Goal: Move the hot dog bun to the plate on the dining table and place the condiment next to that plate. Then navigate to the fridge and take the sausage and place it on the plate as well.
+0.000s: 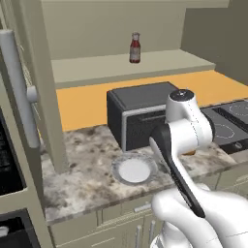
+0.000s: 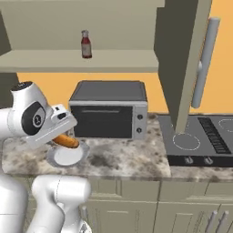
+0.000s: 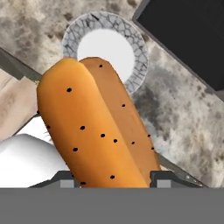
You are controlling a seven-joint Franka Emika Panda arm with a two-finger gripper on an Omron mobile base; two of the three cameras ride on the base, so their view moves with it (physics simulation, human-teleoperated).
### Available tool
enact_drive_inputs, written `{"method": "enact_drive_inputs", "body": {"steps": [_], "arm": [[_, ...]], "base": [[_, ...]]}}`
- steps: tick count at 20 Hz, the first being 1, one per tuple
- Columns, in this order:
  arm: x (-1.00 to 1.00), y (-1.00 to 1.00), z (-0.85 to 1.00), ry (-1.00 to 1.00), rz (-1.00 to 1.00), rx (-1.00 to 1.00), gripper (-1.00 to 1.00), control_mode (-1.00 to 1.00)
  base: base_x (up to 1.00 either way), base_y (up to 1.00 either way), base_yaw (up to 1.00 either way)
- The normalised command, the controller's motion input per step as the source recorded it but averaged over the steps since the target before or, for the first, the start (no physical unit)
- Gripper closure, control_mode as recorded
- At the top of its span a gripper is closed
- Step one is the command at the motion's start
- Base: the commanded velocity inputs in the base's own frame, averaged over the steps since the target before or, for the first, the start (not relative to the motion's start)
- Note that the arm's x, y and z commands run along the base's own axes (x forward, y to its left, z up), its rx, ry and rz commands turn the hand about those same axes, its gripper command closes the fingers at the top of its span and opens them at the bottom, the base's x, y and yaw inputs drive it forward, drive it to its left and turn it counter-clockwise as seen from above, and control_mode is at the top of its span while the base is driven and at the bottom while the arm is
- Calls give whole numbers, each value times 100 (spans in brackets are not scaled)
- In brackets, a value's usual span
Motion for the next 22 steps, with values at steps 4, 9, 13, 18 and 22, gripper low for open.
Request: {"method": "enact_drive_inputs", "body": {"steps": [4, 9, 13, 18, 22], "arm": [[0, 0, 0, 0, 0, 0, 100, 100], [0, 0, 0, 0, 0, 0, 100, 100], [0, 0, 0, 0, 0, 0, 100, 100], [0, 0, 0, 0, 0, 0, 100, 100], [0, 0, 0, 0, 0, 0, 100, 100]], "base": [[-47, 0, -78], [-66, -13, -68], [-85, -37, -53], [-65, -14, -65], [-58, 0, -73]]}}
